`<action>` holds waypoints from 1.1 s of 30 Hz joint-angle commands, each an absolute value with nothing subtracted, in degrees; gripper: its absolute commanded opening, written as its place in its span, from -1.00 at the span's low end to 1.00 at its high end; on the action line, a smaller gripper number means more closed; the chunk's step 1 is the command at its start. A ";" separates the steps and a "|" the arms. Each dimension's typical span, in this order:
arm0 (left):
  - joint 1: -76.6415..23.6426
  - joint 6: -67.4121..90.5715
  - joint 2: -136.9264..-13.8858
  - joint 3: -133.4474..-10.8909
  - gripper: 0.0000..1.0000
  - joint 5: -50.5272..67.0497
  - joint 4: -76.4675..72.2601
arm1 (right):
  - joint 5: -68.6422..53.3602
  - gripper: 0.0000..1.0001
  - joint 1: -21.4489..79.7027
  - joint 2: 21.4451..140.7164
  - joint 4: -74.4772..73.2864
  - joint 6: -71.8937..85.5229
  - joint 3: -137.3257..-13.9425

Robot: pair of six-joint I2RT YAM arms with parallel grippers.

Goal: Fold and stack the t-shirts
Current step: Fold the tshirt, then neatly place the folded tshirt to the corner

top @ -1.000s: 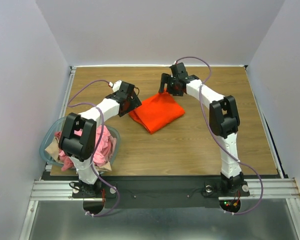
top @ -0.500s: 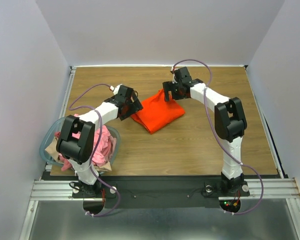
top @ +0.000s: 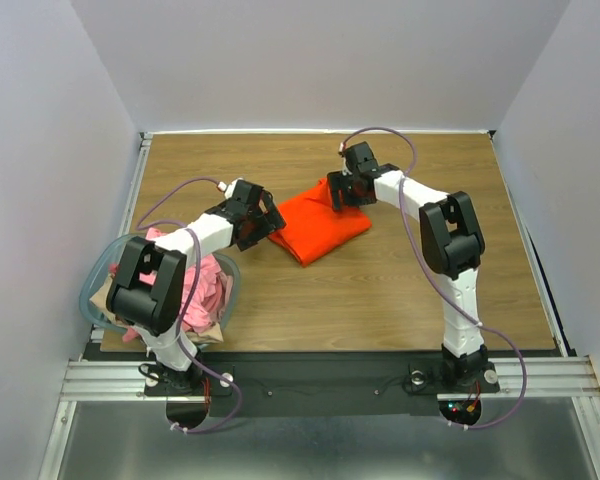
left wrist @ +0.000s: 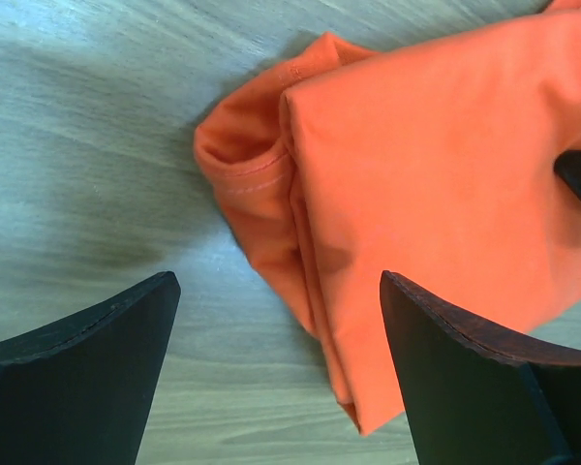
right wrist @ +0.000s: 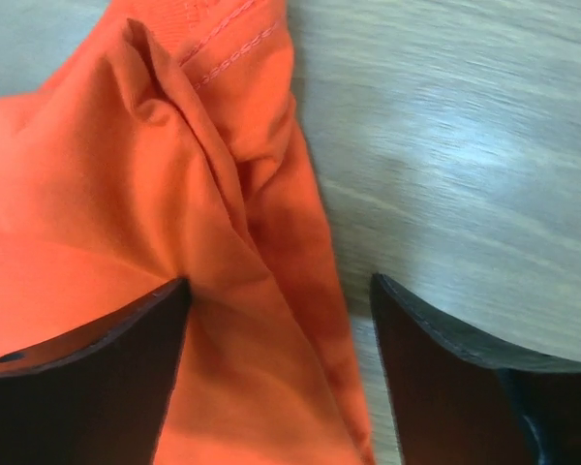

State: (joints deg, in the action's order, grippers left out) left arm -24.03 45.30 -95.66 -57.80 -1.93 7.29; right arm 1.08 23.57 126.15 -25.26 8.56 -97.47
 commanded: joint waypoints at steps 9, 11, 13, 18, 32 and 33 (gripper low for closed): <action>-24.43 45.62 -86.22 -54.84 0.95 -3.25 5.80 | -0.71 -0.65 22.85 125.51 -20.05 14.23 -88.60; -24.43 45.70 -85.52 -54.49 0.95 -3.34 6.06 | 3.13 -0.71 22.76 123.93 -19.95 15.55 -87.11; -24.43 45.88 -84.99 -54.06 0.94 -3.25 6.15 | 5.44 -0.82 22.50 121.92 -19.95 17.48 -85.96; -24.70 45.88 -82.18 -51.68 0.94 -3.34 6.41 | 4.75 -0.99 17.24 119.45 -20.04 19.86 -83.68; -24.79 40.96 -76.99 -52.73 0.95 -3.52 8.70 | 10.81 -0.99 -5.16 111.09 -19.86 9.06 -77.60; -24.79 40.61 -77.08 -53.00 0.95 -3.52 8.88 | 10.98 -0.99 -6.32 111.44 -19.86 7.49 -78.22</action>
State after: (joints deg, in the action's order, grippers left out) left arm -24.67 43.81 -78.65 -49.67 -3.25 8.05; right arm 6.31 -1.61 112.07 -18.15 14.02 -75.72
